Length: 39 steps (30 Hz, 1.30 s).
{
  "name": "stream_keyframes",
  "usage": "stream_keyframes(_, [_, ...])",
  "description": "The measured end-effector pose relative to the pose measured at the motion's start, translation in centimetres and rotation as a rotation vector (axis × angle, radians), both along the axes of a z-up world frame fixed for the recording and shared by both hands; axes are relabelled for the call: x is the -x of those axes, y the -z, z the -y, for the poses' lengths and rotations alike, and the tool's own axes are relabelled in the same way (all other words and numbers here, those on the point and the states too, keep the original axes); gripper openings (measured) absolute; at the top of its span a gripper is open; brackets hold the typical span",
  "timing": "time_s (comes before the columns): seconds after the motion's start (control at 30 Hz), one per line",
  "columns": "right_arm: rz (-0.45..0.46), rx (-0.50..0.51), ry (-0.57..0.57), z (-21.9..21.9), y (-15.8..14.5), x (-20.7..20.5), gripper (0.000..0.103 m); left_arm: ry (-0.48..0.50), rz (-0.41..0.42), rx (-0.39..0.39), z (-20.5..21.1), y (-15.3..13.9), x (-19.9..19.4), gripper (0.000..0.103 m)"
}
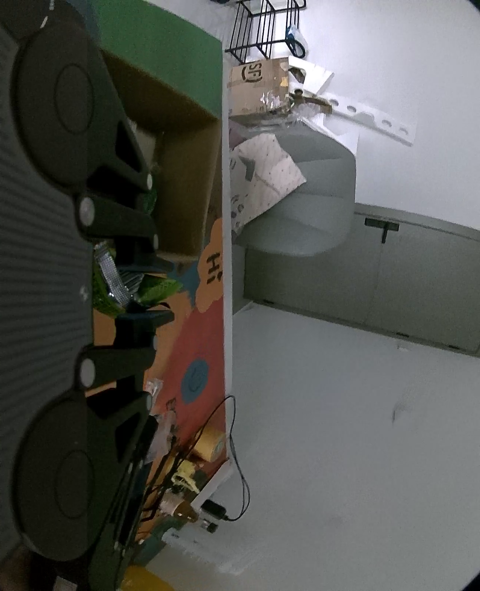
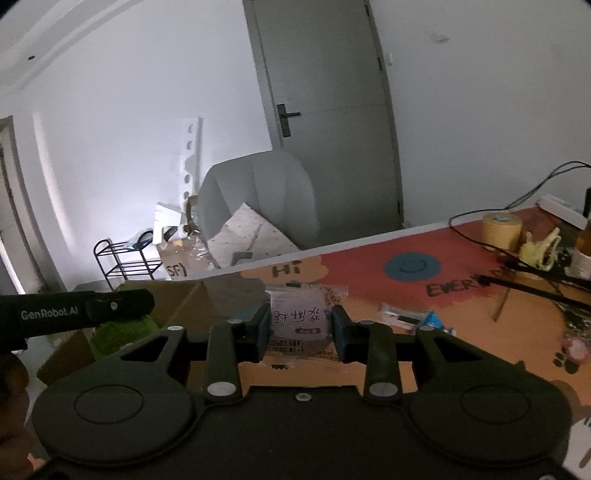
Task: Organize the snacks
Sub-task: 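Lift both packs and carry them over the cardboard box, then open the left tool while the right tool opens, dropping both packs into the box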
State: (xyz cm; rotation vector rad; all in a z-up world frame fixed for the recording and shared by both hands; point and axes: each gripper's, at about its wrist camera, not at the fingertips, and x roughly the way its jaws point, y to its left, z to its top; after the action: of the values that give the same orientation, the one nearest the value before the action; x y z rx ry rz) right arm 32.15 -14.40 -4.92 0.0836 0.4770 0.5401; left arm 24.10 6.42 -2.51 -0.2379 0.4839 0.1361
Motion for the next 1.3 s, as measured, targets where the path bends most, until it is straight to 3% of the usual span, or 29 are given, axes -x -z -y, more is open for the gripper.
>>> stream_keyframes(0.43, [0.003, -0.027, -0.054, -4.6, -0.7, 1.5, 0.033, -0.082, -0.004, 0.034, -4.9, 0.1, 2.6, 0.019])
stream_keyframes(0.83, [0.008, -0.031, -0.144, -7.6, -1.7, 3.4, 0.033, -0.112, -0.026, 0.078, -6.8, 1.1, 4.5, 0.02])
stream_keyframes(1.0, [-0.01, -0.043, -0.179, -8.6, -1.9, 4.0, 0.033, -0.151, -0.067, 0.107, -7.7, 1.5, 4.9, 0.024])
stream_keyframes(1.2, [-0.022, -0.044, -0.222, -9.6, -2.1, 4.8, 0.033, -0.212, -0.049, 0.12, -9.0, 0.9, 6.2, 0.027])
stream_keyframes(1.3, [-0.034, -0.046, -0.241, -10.1, -2.1, 5.1, 0.033, -0.22, -0.044, 0.118, -9.2, 0.7, 6.5, 0.036])
